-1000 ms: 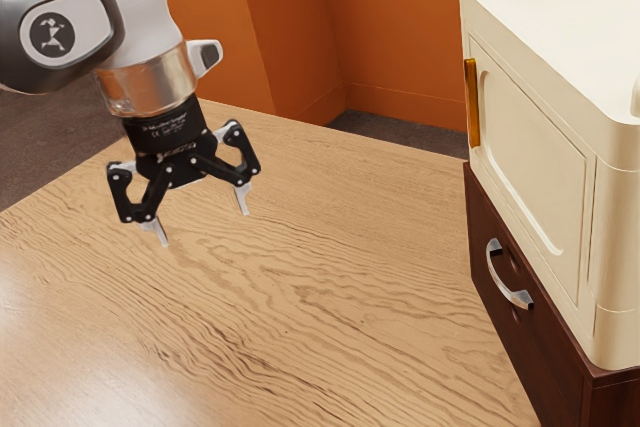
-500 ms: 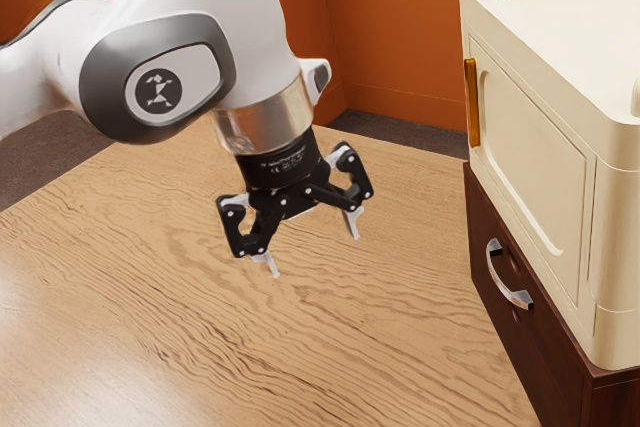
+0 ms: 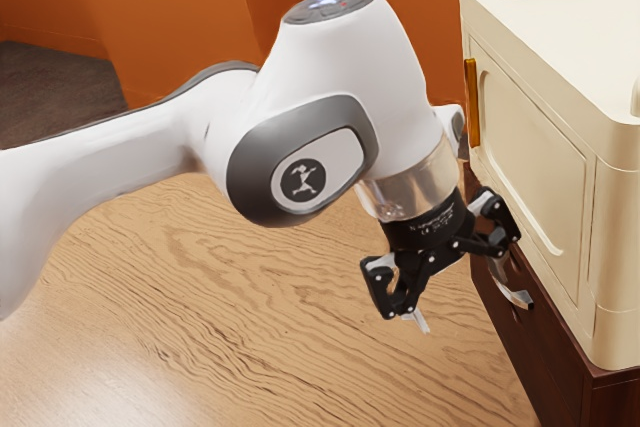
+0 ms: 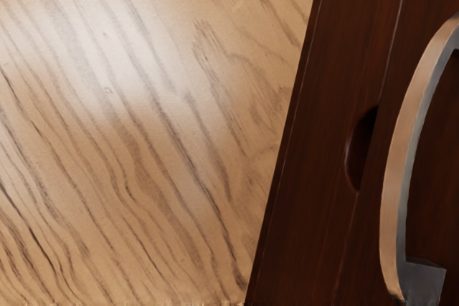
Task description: Pull the drawer handle with one arm to open the drawer
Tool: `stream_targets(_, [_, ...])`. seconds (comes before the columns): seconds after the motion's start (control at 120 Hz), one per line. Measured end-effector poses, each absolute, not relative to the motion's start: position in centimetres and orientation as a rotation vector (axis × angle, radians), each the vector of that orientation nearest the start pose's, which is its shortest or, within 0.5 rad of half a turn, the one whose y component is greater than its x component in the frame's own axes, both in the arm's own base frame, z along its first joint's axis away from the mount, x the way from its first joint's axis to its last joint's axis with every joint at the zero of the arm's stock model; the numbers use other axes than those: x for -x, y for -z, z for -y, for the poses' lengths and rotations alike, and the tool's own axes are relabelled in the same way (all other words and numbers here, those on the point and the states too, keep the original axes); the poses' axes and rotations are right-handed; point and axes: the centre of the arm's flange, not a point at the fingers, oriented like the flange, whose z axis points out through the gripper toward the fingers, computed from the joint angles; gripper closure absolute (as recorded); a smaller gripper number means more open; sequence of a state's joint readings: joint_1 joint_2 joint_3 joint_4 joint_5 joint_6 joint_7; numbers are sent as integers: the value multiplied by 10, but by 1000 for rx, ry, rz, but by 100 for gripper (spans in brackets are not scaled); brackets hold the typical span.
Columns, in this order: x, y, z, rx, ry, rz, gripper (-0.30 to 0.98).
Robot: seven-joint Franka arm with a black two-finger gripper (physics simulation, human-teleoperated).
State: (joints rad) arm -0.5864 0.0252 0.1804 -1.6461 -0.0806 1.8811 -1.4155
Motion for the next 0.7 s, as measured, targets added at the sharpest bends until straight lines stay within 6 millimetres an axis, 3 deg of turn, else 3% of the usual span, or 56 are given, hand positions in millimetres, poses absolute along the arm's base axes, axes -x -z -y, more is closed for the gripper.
stream_targets(0.067, [-534, -597, 244, 2933, 109, 1655, 0])
stream_targets(0.175, [-521, -596, 235, 2954, 124, 1700, 0])
stream_targets(0.342, [-549, -599, 165, 2849, 205, 1928, 0])
stream_targets(0.408, [-554, -601, 152, 2827, 231, 1968, 0])
stream_targets(0.7, [-549, -592, 199, 2924, 229, 1837, 0])
